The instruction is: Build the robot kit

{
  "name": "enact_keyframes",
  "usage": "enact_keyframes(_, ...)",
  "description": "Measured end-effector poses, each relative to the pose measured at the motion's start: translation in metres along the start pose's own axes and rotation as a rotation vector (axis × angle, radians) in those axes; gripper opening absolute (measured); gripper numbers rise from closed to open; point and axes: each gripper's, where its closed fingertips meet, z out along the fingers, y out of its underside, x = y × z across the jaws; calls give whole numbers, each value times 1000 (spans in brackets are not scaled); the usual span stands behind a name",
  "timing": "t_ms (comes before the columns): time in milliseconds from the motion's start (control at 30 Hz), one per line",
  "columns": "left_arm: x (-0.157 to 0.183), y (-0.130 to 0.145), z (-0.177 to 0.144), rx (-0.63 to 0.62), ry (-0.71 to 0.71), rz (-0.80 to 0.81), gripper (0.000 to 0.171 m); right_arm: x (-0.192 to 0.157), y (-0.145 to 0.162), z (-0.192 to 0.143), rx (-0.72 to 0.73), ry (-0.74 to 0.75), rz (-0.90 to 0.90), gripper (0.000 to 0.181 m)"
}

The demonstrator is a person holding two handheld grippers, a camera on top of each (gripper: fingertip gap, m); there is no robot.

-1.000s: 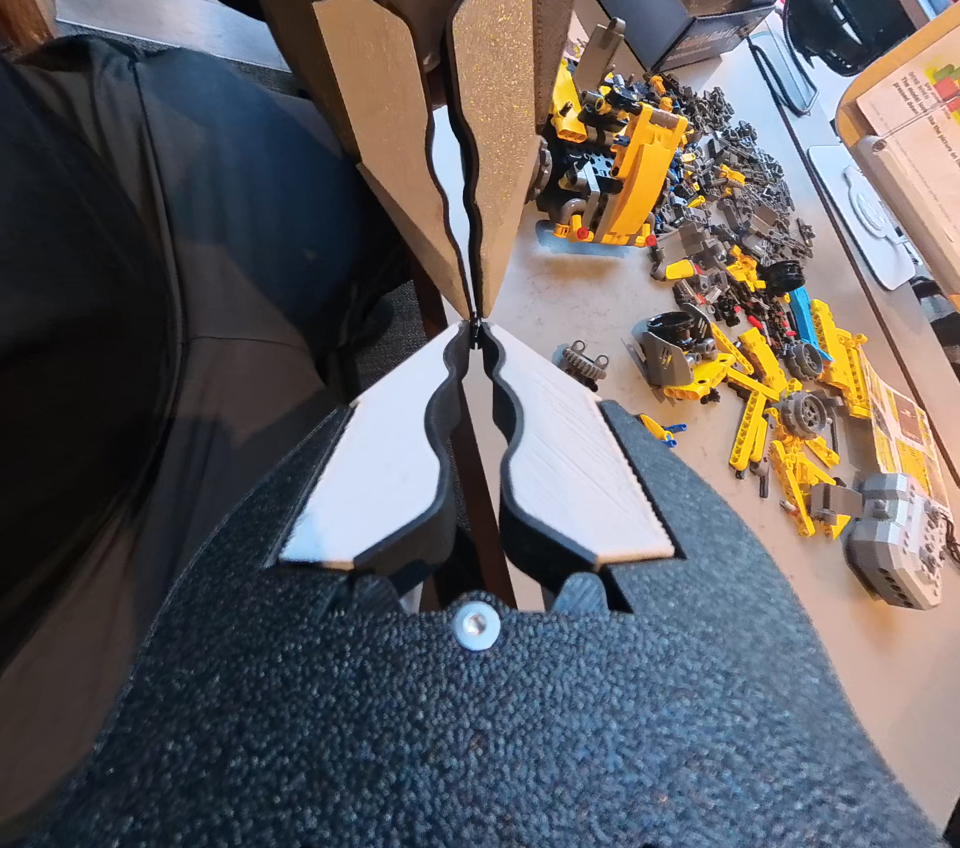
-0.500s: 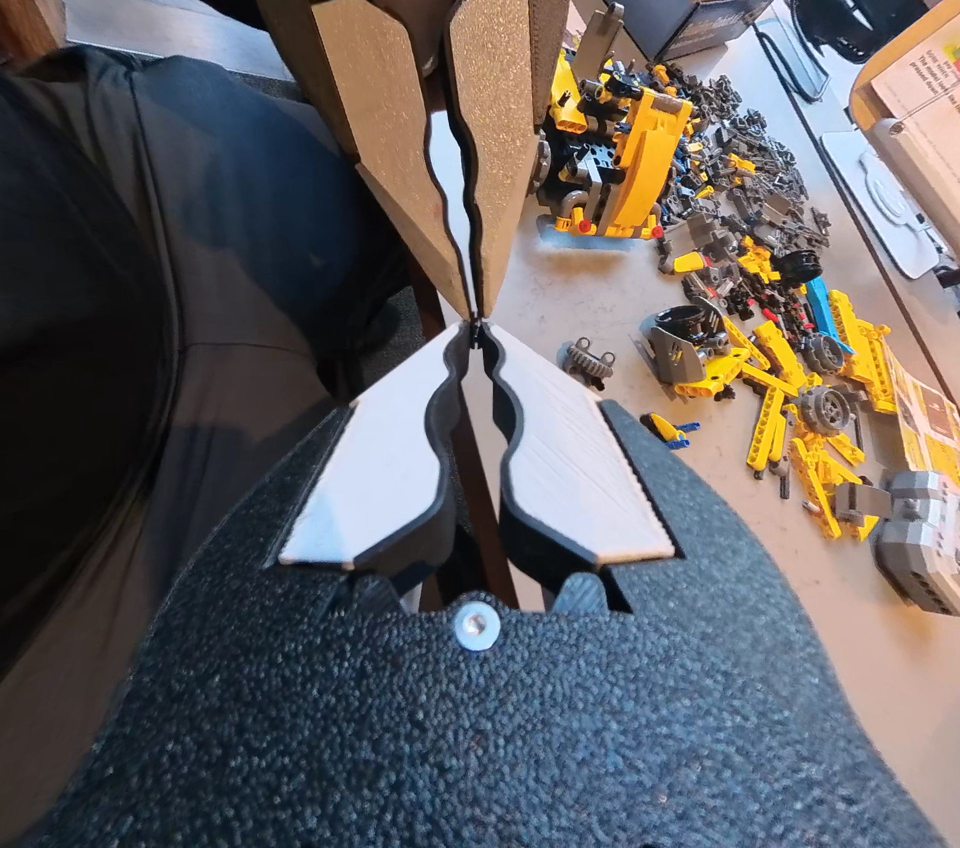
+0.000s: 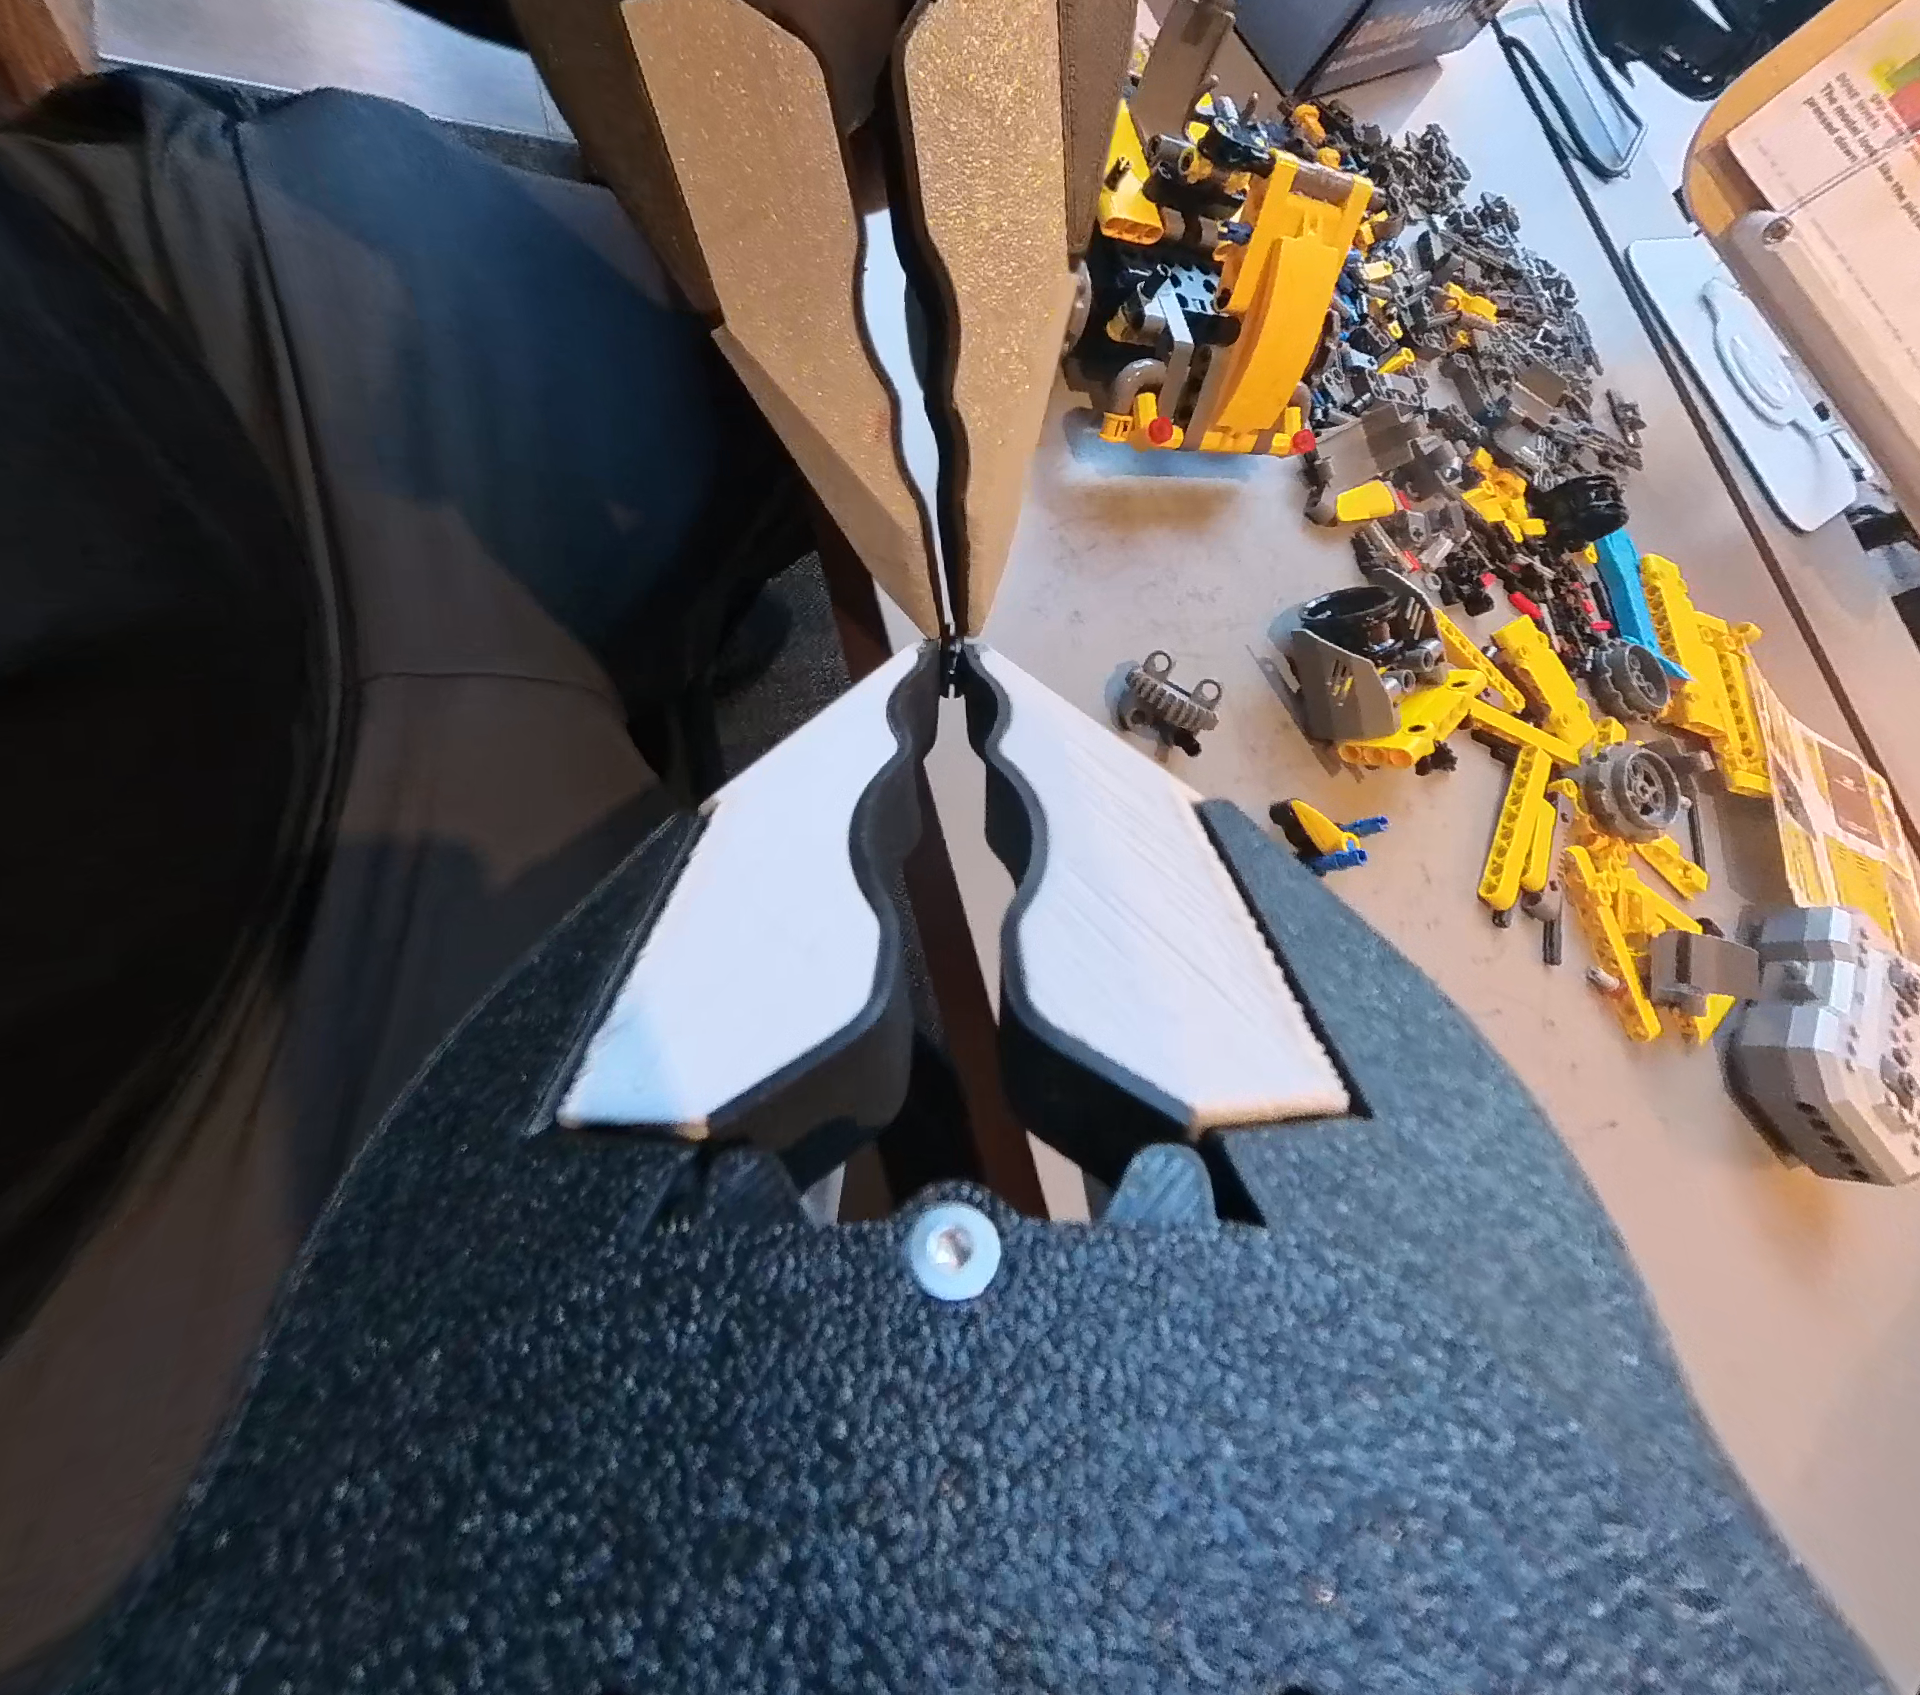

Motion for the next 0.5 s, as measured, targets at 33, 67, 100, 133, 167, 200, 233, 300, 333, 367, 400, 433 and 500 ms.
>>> enact_keyframes(33, 0, 0, 0, 12, 6, -13, 1, 0, 0, 0, -5, -3, -1, 4)
enact_keyframes(67, 0, -1, 0, 20, 8, -12, 1, 1, -1, -1, -5, -2, -4, 4)
enact_keyframes(100, -2, -3, -2, 30, 2, -6, 1, 2, -3, -2, 3, 5, -10, 4)
enact_keyframes(133, -3, -6, -6, 41, -5, 4, 1, 3, -7, -4, 14, 8, -13, 4)
enact_keyframes(167, -3, -9, -8, 52, -6, 10, 1, 4, -11, -6, 23, 7, -14, 4)
enact_keyframes(200, -4, -12, -11, 60, -5, 10, 1, 5, -14, -8, 32, 6, -15, 4)
enact_keyframes(233, -4, -14, -13, 66, -1, 9, 2, 5, -16, -9, 40, 6, -18, 4)
enact_keyframes(300, -3, -13, -16, 53, 22, 0, 4, 7, -19, -11, 47, 8, -21, 4)
enact_keyframes(333, -4, -11, -16, 43, 17, 0, 6, 8, -20, -12, 52, 12, -19, 4)
enact_keyframes(367, -4, -10, -16, 40, 23, 5, 6, 9, -21, -14, 57, 13, -14, 4)
enact_keyframes(400, -3, -9, -16, 41, 24, 7, 5, 9, -21, -15, 62, 6, -8, 4)
enact_keyframes(433, -3, -9, -16, 43, 25, 6, 5, 8, -22, -16, 65, -5, -3, 4)
enact_keyframes(500, -3, -11, -15, 48, 23, 5, 7, 6, -22, -17, 62, -24, -6, 4)
